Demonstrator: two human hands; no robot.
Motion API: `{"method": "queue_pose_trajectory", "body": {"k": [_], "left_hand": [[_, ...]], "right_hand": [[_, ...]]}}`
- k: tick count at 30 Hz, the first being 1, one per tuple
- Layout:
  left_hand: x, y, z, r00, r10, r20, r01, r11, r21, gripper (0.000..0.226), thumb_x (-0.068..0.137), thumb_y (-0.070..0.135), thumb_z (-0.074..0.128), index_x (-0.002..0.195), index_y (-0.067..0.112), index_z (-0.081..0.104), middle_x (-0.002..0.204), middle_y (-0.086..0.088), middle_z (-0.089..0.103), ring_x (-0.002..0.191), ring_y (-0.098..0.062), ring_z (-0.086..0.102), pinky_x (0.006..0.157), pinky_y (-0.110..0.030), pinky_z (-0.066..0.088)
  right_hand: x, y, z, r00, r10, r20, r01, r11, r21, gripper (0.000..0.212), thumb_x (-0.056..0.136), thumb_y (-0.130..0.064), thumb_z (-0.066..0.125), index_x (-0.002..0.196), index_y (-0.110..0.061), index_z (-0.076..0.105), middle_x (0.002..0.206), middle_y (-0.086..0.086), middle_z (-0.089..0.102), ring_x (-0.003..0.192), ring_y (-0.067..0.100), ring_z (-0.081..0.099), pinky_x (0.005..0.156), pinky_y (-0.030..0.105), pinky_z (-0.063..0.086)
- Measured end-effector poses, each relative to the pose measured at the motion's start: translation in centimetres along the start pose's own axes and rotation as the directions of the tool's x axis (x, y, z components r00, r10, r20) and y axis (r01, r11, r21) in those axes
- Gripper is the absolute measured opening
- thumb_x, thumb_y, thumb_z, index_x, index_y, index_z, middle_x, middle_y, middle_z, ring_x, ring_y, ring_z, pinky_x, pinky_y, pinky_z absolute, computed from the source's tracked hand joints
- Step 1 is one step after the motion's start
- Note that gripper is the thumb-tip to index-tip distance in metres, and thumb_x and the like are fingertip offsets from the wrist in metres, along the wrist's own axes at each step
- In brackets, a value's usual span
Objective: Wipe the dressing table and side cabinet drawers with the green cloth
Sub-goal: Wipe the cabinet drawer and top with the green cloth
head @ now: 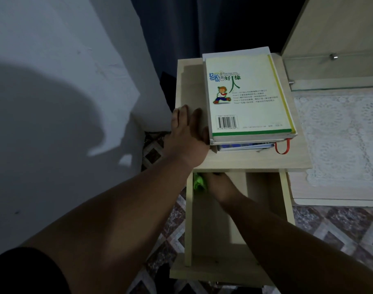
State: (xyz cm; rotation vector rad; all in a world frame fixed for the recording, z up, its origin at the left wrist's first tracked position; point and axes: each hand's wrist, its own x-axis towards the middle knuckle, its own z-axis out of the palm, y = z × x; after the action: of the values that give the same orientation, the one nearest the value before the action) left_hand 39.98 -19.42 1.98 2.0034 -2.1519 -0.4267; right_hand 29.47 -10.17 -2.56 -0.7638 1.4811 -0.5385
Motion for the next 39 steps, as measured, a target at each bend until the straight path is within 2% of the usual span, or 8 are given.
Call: {"method": "queue_pose_trajectory", "body": {"k": [7, 11, 17, 21, 24, 28, 34, 39], "left_hand": [[-0.1, 0.1, -0.2, 1.000, 0.004, 0.012, -0.004, 1.000, 0.002, 0.070, 0.096, 0.052, 0.043, 0.156, 0.036, 0.011, 0.166, 0.002, 0.002, 0.153, -0.023, -0.007, 0.102, -0.055, 0.043], [-0.1, 0.0, 0.0, 1.000, 0.001, 0.009, -0.001, 1.000, -0.003, 0.069, 0.096, 0.051, 0.044, 0.155, 0.035, 0.012, 0.167, 0.002, 0.002, 0.153, -0.023, -0.007, 0.102, -0.056, 0.042], [0.0, 0.0, 0.0, 1.000, -0.010, 0.023, 0.011, 1.000, -0.014, 0.069, 0.096, 0.053, 0.042, 0.156, 0.037, 0.010, 0.167, 0.005, -0.001, 0.153, -0.021, -0.010, 0.105, -0.056, 0.040], [0.0, 0.0, 0.0, 1.000, -0.003, 0.014, 0.003, 1.000, -0.011, 0.068, 0.097, 0.052, 0.041, 0.156, 0.035, 0.012, 0.167, 0.002, 0.001, 0.153, -0.022, -0.007, 0.104, -0.055, 0.040], [0.0, 0.0, 0.1, 1.000, 0.000, 0.010, 0.000, 1.000, 0.001, 0.069, 0.096, 0.051, 0.041, 0.156, 0.035, 0.012, 0.167, 0.001, 0.001, 0.153, -0.023, -0.007, 0.104, -0.054, 0.041], [0.0, 0.0, -0.1, 1.000, 0.002, 0.015, -0.002, 1.000, -0.007, 0.069, 0.096, 0.052, 0.042, 0.156, 0.035, 0.012, 0.167, 0.002, 0.002, 0.153, -0.023, -0.007, 0.103, -0.056, 0.041], [-0.2, -0.1, 0.0, 1.000, 0.004, 0.017, -0.003, 1.000, -0.016, 0.068, 0.096, 0.049, 0.042, 0.156, 0.036, 0.010, 0.167, 0.003, 0.001, 0.153, -0.022, -0.008, 0.106, -0.056, 0.040], [-0.1, 0.0, 0.0, 1.000, -0.001, 0.007, 0.001, 1.000, -0.019, 0.068, 0.096, 0.050, 0.043, 0.156, 0.036, 0.012, 0.167, 0.002, 0.002, 0.154, -0.023, -0.007, 0.106, -0.055, 0.039]], "right_hand": [[-4.4, 5.1, 2.8, 0.965, 0.114, 0.237, -0.054, 0.968, -0.245, 0.038, 0.101, -0.012, 0.052, 0.138, -0.009, 0.043, 0.099, 0.004, 0.058, 0.085, 0.015, 0.058, 0.090, 0.050, 0.055], [-4.6, 3.7, 3.5, 0.930, 0.288, 0.228, -0.235, 0.944, -0.233, 0.045, 0.100, -0.027, 0.057, 0.138, -0.008, 0.040, 0.096, 0.001, 0.057, 0.076, 0.007, 0.055, 0.061, 0.023, 0.050], [-1.3, -0.3, 3.2, 0.999, -0.016, 0.039, 0.022, 0.989, -0.149, 0.078, 0.079, -0.046, 0.072, 0.144, -0.019, 0.041, 0.126, 0.003, 0.065, 0.103, 0.017, 0.065, 0.085, 0.035, 0.056], [-4.9, 0.7, 3.1, 0.988, 0.098, 0.117, -0.025, 0.860, -0.509, 0.093, 0.081, -0.049, 0.072, 0.152, -0.015, 0.023, 0.129, 0.007, 0.060, 0.104, 0.022, 0.064, 0.076, 0.034, 0.054], [-7.9, 2.3, 2.9, 0.937, 0.272, 0.219, -0.078, 0.776, -0.626, 0.072, 0.085, -0.046, 0.071, 0.141, -0.011, 0.041, 0.117, 0.007, 0.065, 0.097, 0.020, 0.065, 0.086, 0.037, 0.058], [-4.7, 1.5, 3.1, 0.941, 0.289, 0.174, -0.175, 0.858, -0.483, 0.083, 0.082, -0.048, 0.075, 0.145, -0.011, 0.036, 0.120, 0.009, 0.065, 0.099, 0.019, 0.066, 0.083, 0.035, 0.058], [-1.0, 0.6, 3.6, 0.999, -0.051, 0.004, 0.050, 0.960, -0.277, 0.089, 0.071, -0.052, 0.074, 0.144, -0.020, 0.034, 0.125, 0.003, 0.063, 0.107, 0.021, 0.064, 0.092, 0.046, 0.057], [-7.1, 4.9, 4.2, 0.985, 0.101, 0.139, -0.042, 0.926, -0.374, 0.101, 0.079, -0.052, 0.075, 0.154, -0.028, 0.012, 0.118, 0.001, 0.060, 0.101, 0.016, 0.065, 0.081, 0.034, 0.058]]}}
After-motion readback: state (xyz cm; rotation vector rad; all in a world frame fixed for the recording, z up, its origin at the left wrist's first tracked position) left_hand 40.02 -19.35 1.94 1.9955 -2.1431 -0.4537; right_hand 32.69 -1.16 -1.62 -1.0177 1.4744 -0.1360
